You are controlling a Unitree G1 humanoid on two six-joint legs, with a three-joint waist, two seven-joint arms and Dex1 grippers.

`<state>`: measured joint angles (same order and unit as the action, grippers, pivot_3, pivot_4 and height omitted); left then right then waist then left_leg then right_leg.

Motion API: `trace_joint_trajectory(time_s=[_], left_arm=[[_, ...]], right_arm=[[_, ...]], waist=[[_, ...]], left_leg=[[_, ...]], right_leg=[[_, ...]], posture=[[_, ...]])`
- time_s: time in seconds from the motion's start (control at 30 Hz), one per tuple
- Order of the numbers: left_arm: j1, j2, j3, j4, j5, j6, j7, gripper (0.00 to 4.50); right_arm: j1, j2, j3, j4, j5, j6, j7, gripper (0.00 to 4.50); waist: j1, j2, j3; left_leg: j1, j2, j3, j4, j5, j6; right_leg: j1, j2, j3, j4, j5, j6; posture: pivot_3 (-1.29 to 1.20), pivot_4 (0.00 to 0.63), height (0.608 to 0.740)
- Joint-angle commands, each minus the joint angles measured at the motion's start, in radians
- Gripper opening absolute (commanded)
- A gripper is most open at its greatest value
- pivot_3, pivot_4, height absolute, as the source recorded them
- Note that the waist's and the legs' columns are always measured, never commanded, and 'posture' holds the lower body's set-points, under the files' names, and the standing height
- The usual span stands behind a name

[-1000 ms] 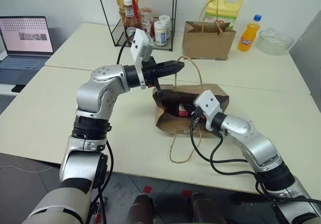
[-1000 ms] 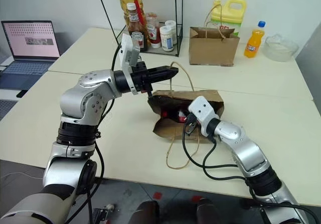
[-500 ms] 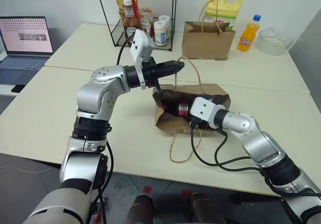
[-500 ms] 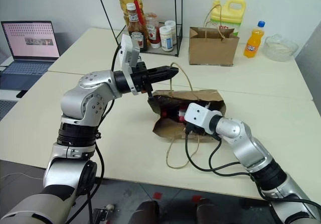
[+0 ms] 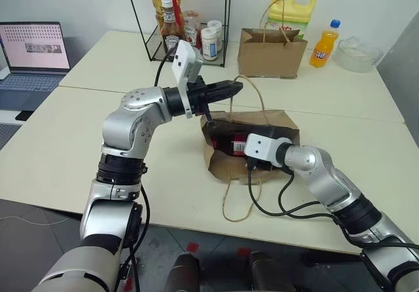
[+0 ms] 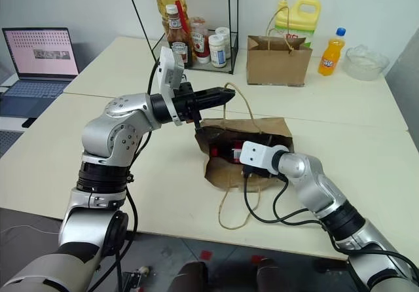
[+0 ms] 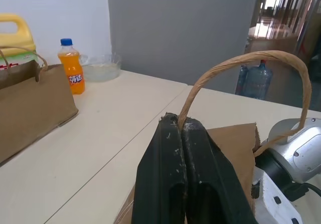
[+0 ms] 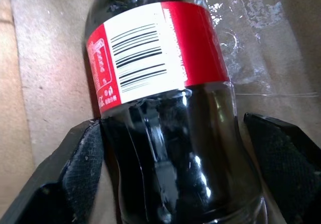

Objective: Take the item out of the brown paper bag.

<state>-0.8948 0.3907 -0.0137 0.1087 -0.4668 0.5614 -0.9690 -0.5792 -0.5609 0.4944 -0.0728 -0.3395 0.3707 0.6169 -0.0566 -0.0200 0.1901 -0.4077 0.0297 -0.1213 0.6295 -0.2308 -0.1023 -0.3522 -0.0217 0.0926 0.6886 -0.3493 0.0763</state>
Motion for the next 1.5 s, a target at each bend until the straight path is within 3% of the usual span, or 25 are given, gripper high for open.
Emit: trace_joint_trajectory(time_s=[0.03, 0.1, 0.7, 0.9, 1.17, 1.37, 1.5], left_arm=[[-0.004, -0.002, 0.009, -0.044, -0.012, -0.015, 0.010, 0.00], [-0.002, -0.002, 0.009, -0.046, -0.012, -0.014, 0.011, 0.00], [-0.021, 0.003, -0.009, 0.026, 0.065, -0.077, 0.056, 0.00], [-0.035, -0.006, -0.005, 0.057, 0.069, -0.087, 0.073, 0.00], [-0.035, -0.015, -0.009, 0.062, 0.069, -0.087, 0.068, 0.00], [-0.042, -0.009, -0.008, 0.077, 0.073, -0.091, 0.055, 0.00], [-0.045, -0.012, -0.011, 0.085, 0.075, -0.097, 0.050, 0.00]], right_arm=[[0.008, -0.022, -0.021, -0.012, -0.031, -0.027, 0.018, 3.60], [0.016, -0.023, -0.040, -0.029, -0.028, -0.040, 0.014, 3.13], [0.107, -0.025, -0.254, -0.261, 0.154, -0.231, 0.050, 3.12], [0.250, -0.116, -0.396, -0.353, 0.303, -0.328, 0.145, 3.12], [0.411, -0.210, -0.569, -0.395, 0.369, -0.536, 0.166, 3.12], [0.481, -0.185, -0.788, -0.345, 0.393, -0.374, 0.045, 3.12], [0.470, -0.230, -0.802, -0.232, 0.345, -0.185, 0.014, 3.12]], waist=[[0.000, 0.000, 0.000], [0.000, 0.000, 0.000], [0.001, 0.000, 0.000], [0.006, 0.000, 0.000], [0.005, 0.000, 0.000], [0.008, 0.000, 0.000], [0.009, 0.000, 0.000]], left_leg=[[0.000, 0.000, 0.000, 0.000, 0.000, 0.000], [0.000, 0.000, 0.000, 0.000, 0.000, 0.000], [0.000, 0.000, 0.000, -0.001, 0.000, 0.000], [-0.001, 0.000, 0.000, -0.001, 0.000, 0.000], [-0.001, -0.001, 0.000, 0.000, -0.001, 0.001], [-0.001, -0.001, 0.001, 0.000, 0.000, 0.001], [-0.001, -0.001, 0.001, 0.000, 0.000, 0.000]], right_leg=[[0.000, 0.000, 0.000, 0.000, 0.000, 0.000], [0.000, 0.000, 0.000, 0.000, 0.000, 0.000], [0.000, 0.000, 0.000, 0.000, 0.000, 0.000], [0.000, 0.000, 0.000, -0.001, 0.000, 0.000], [0.000, 0.000, 0.000, -0.001, 0.000, 0.000], [0.000, 0.000, 0.001, -0.001, 0.000, 0.000], [0.001, 0.000, 0.001, -0.001, 0.000, 0.000]], posture=[[0.00, 0.150, 0.740], [0.00, 0.150, 0.740], [0.00, 0.150, 0.740], [0.00, 0.150, 0.740], [0.00, 0.150, 0.740], [0.00, 0.150, 0.740], [0.00, 0.150, 0.740]])
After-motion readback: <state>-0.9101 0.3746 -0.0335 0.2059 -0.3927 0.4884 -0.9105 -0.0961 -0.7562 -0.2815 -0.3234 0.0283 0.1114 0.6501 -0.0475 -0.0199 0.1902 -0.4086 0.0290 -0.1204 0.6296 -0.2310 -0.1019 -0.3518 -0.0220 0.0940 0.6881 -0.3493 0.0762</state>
